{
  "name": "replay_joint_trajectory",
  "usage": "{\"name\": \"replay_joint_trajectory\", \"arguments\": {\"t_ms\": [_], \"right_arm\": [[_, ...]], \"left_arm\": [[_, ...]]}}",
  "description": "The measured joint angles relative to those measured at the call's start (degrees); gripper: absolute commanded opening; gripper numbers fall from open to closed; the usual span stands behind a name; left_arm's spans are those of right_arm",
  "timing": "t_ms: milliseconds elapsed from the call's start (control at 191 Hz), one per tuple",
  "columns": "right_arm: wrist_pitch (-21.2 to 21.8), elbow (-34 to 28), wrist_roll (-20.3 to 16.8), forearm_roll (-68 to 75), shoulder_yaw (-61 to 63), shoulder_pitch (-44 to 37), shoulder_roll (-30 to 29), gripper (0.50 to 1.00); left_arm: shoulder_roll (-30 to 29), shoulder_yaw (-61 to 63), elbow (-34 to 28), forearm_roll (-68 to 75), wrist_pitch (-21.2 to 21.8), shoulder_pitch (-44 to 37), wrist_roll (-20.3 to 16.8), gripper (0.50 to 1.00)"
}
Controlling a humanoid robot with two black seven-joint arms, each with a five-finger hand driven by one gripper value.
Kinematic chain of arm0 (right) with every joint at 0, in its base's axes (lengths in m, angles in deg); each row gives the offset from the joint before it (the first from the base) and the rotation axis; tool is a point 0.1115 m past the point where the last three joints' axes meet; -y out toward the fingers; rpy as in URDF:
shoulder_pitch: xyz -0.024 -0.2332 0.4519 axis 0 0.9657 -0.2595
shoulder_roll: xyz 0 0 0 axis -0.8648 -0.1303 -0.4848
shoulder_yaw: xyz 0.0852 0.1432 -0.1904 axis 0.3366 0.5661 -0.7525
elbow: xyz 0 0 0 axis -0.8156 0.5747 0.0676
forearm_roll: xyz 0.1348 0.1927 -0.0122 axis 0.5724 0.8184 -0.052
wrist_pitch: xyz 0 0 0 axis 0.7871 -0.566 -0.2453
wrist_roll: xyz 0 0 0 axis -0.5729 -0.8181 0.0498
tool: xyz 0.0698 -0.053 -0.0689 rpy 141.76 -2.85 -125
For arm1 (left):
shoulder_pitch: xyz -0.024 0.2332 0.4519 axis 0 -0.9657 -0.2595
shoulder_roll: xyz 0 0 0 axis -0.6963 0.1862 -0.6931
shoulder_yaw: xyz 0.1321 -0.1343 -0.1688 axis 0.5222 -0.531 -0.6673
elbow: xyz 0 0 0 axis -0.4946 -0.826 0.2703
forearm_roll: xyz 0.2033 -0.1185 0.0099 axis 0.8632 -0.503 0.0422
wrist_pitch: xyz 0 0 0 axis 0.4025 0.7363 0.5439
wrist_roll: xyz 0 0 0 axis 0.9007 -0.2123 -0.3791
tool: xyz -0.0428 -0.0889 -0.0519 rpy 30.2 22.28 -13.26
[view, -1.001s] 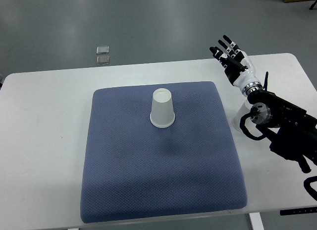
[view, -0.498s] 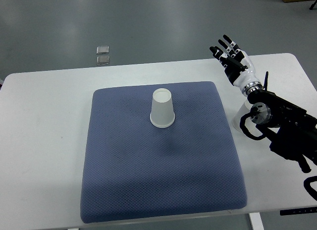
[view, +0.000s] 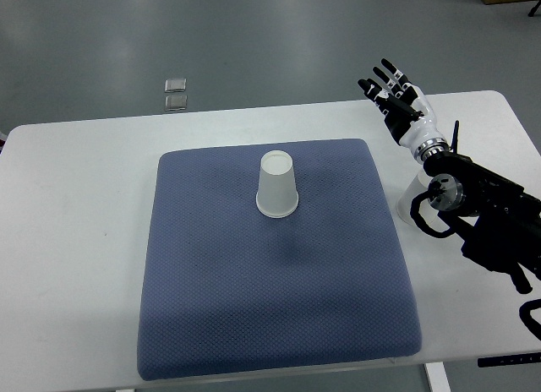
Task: Stack paper cups
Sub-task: 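Move the right hand down toward the second white paper cup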
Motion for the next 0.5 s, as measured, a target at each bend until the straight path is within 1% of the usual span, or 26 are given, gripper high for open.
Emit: {"name": "replay_joint_trajectory", "arguments": {"t_ms": [257,372,498], "right_arm": [[0.1,-1.0,-0.1,-1.0,-0.7,-1.0,2.1,0.913],[0.3,-2.3,-0.2,-5.9,-1.3,-2.4,6.0,0.913],[0.2,-7.0,-0.2,-16.9,-3.0,-3.6,11.5,0.913]], "left_arm": [[0.0,0.0,0.0,0.0,0.0,0.0,0.0,1.0],[0.0,0.0,0.0,0.0,0.0,0.0,0.0,1.0],[0.0,0.0,0.0,0.0,0.0,0.0,0.0,1.0]]}}
